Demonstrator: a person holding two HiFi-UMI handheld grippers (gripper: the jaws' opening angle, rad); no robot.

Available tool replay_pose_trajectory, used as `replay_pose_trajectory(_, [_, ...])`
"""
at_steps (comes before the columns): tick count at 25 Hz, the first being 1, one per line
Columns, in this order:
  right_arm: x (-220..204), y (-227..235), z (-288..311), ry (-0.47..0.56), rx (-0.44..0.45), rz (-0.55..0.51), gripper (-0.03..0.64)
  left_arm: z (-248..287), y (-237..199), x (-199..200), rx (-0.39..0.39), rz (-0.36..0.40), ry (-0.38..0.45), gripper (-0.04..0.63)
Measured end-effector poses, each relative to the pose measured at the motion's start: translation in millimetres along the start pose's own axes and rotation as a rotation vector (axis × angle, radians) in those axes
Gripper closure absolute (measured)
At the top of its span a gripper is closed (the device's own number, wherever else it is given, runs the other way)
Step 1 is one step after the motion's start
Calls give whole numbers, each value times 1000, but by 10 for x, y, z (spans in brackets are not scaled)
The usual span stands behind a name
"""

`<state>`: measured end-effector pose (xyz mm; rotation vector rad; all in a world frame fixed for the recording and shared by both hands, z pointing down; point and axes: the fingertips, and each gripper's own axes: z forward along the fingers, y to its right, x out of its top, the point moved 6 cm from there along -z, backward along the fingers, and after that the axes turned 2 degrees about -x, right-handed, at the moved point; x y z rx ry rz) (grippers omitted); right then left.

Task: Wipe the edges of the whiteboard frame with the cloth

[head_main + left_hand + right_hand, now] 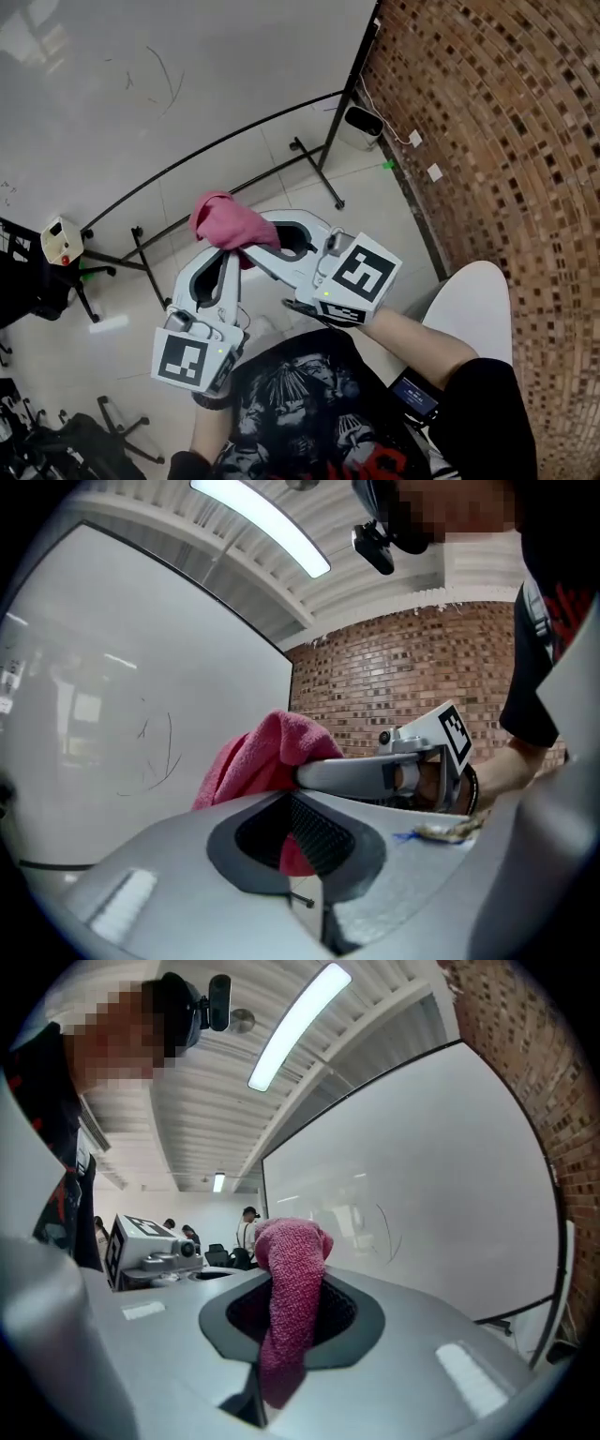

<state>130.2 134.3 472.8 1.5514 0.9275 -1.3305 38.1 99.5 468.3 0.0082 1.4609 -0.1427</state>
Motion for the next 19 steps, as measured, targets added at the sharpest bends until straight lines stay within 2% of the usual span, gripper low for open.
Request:
replay_pose_trajectory(3, [132, 61, -244, 19, 43, -4, 563, 130, 256, 119, -36, 28, 62, 592])
replay_pose_trajectory(6, [117, 230, -569, 15, 9, 23, 563, 310, 502, 17, -52, 56, 3, 592])
replay_pose_trajectory(9, [-4, 297, -653, -1, -22, 24, 563, 357, 531, -114, 17, 106, -70, 592])
replay_pose_trajectory(12, [-170, 191, -422, -58, -15, 6, 563, 236, 353, -179, 74, 128, -103, 589])
replay_pose_trajectory(16, [-300, -2, -130, -127, -32, 10, 565, 41, 111, -300, 74, 86, -144, 550])
replay_pose_trajectory(19, [-332, -116, -55, -150, -44, 10, 565, -74, 75, -351, 32, 2, -146, 534])
